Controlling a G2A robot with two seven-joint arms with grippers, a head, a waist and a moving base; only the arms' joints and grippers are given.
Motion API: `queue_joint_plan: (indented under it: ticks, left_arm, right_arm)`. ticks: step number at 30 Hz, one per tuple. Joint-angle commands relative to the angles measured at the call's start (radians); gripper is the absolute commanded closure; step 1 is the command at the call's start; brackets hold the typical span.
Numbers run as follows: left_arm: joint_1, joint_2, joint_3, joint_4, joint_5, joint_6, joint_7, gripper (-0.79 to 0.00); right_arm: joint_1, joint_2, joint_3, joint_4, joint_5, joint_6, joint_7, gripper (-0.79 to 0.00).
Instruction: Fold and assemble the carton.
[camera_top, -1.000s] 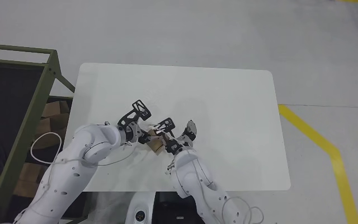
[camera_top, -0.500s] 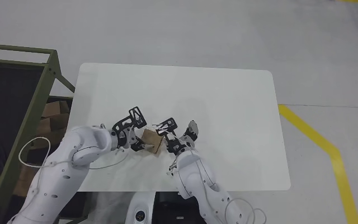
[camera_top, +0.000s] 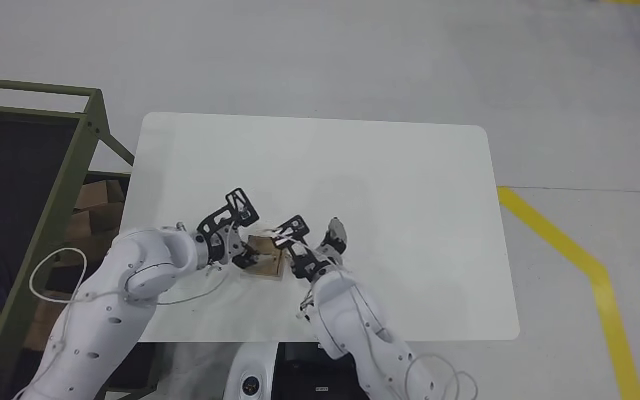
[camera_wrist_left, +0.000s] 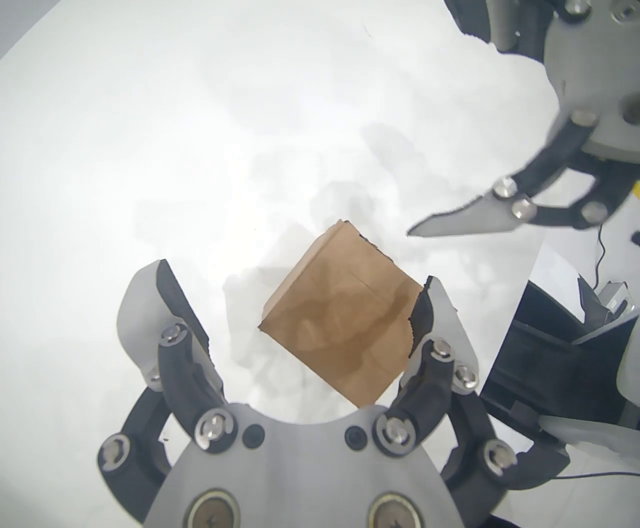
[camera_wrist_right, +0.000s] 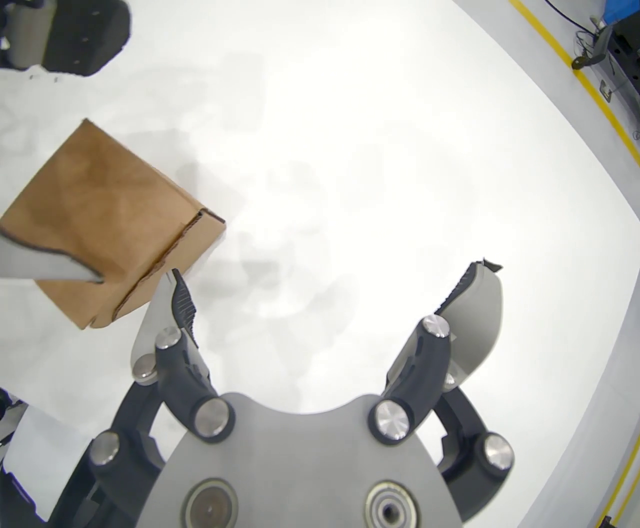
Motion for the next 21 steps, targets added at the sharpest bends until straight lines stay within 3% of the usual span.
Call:
queue_joint_plan:
  ticks: [1,9,21]
  left_arm:
    - [-0.002,-0.001,0.003,0.003,0.010,0.024,0.000,-0.785]
    - [0.013,0.005,-0.029,0.025,0.007,0.004,0.011,-0.785]
    - [0.010,0.008,-0.023,0.031,0.018,0.009,-0.009,-0.785]
  right_arm:
    - [-0.002,0.006,-0.003,-0.008,0.011,-0.019,-0.004,-0.785]
    - [-0.009,0.033,-0.021,-0.025,0.075,-0.002,-0.084,-0.785]
    - [0.009,0.059,-0.057,-0.021,0.076,0.009,-0.064,-0.785]
